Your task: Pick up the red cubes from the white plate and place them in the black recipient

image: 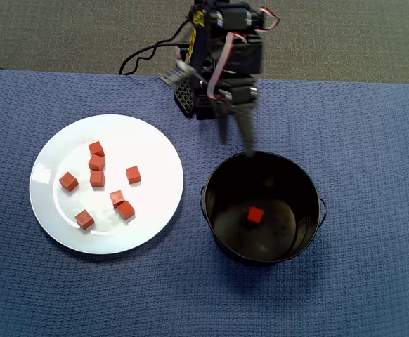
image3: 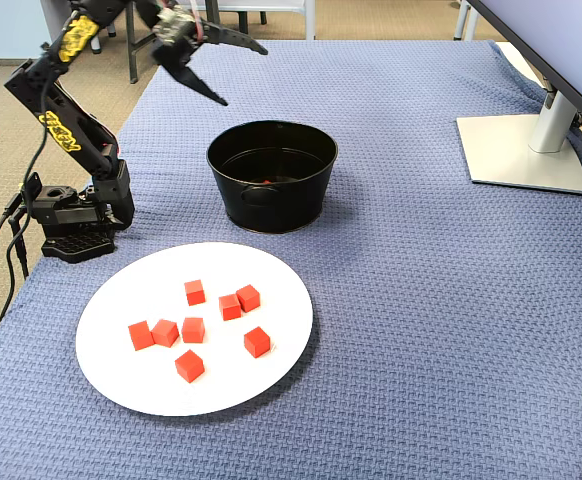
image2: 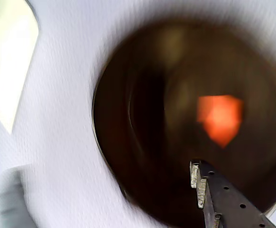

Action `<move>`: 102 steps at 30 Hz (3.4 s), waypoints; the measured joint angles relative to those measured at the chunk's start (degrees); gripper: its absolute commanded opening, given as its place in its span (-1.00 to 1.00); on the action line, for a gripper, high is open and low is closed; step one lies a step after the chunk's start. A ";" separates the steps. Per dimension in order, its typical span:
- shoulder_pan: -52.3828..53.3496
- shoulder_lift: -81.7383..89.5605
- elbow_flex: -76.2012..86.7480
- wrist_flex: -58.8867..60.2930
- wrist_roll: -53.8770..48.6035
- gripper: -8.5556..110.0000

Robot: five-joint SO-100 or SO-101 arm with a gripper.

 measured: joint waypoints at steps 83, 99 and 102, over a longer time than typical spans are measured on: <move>25.49 15.73 36.83 -23.55 -7.29 -0.86; -18.63 -7.21 22.15 -28.92 8.70 -0.17; -16.44 -6.68 20.65 -25.05 5.36 -0.21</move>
